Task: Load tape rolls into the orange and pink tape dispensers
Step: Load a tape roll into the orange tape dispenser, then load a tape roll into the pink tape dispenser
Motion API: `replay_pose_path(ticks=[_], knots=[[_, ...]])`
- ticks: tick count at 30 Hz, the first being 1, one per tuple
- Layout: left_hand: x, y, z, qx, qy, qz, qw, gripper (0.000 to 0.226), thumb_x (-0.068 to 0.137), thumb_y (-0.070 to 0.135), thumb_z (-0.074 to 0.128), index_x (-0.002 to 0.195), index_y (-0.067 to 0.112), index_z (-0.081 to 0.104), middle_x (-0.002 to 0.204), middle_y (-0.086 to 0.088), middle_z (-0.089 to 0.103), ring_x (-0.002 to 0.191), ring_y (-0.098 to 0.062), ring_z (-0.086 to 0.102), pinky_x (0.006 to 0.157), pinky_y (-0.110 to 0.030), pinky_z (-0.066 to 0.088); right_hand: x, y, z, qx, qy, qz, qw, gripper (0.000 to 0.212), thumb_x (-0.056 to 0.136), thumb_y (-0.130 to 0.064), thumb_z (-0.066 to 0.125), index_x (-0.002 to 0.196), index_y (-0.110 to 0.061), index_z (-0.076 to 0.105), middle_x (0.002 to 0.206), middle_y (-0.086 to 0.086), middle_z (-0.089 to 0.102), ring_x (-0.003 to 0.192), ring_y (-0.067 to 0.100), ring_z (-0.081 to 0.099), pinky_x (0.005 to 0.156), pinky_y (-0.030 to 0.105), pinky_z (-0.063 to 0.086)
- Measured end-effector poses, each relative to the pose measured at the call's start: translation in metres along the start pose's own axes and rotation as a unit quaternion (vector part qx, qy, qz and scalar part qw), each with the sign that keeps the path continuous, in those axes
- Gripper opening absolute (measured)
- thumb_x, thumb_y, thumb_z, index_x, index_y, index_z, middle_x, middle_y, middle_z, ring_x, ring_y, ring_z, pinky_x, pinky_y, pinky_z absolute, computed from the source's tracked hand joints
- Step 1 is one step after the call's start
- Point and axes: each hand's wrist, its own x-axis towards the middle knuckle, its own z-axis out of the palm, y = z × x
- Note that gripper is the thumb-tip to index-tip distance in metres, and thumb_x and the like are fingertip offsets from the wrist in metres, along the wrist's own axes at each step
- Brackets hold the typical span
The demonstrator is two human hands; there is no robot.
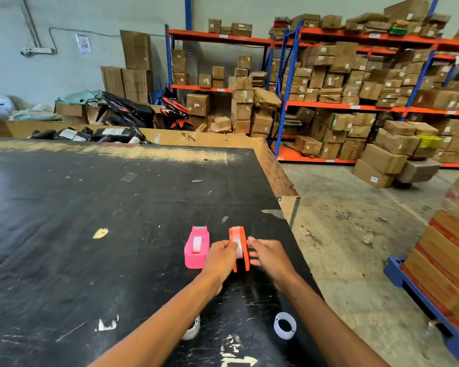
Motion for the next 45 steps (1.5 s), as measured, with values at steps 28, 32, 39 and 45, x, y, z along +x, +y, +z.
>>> replay_pose_path(ticks=[28, 32, 39, 45], knots=[[-0.002, 0.011, -0.097, 0.289, 0.027, 0.110, 0.951, 0.078, 0.077, 0.011, 0.073, 0.145, 0.006, 0.036, 0.144, -0.013, 0.050, 0.131, -0.023, 0.049, 0.108, -0.029, 0.038, 0.031, -0.040, 0.032, -0.223, -0.012, -0.143, 0.964, 0.017, 0.084, -0.010, 0.063, 0.097, -0.009, 0.075, 0.091, 0.002, 0.074, 0.077, 0.005, 0.062, 0.078, 0.026, 0.050], [0.014, -0.005, -0.121, 0.361, -0.056, 0.104, 0.925, 0.088, 0.071, 0.025, 0.081, 0.146, 0.012, 0.036, 0.148, -0.006, 0.047, 0.138, -0.021, 0.041, 0.110, -0.024, 0.030, 0.033, -0.042, 0.072, -0.424, -0.127, -0.141, 0.886, 0.025, 0.082, -0.012, 0.061, 0.105, -0.011, 0.071, 0.098, 0.010, 0.070, 0.094, 0.020, 0.061, 0.089, 0.035, 0.046], [0.021, -0.025, -0.133, 0.461, -0.030, 0.189, 0.867, 0.070, 0.067, 0.074, 0.059, 0.131, 0.053, 0.043, 0.097, 0.004, 0.070, 0.097, -0.019, 0.062, 0.077, -0.036, 0.052, 0.043, -0.045, 0.107, -0.589, -0.106, -0.065, 0.799, 0.032, 0.077, -0.010, 0.063, 0.109, -0.007, 0.064, 0.113, 0.015, 0.067, 0.101, 0.034, 0.064, 0.077, 0.035, 0.051], [0.031, -0.027, -0.138, 0.501, -0.035, 0.215, 0.838, 0.063, 0.070, 0.072, 0.058, 0.124, 0.040, 0.053, 0.096, -0.002, 0.071, 0.096, -0.025, 0.064, 0.080, -0.038, 0.052, 0.043, -0.047, 0.120, -0.672, -0.094, -0.126, 0.723, 0.028, 0.081, -0.003, 0.058, 0.109, -0.002, 0.059, 0.117, 0.021, 0.062, 0.109, 0.040, 0.060, 0.076, 0.038, 0.045]])
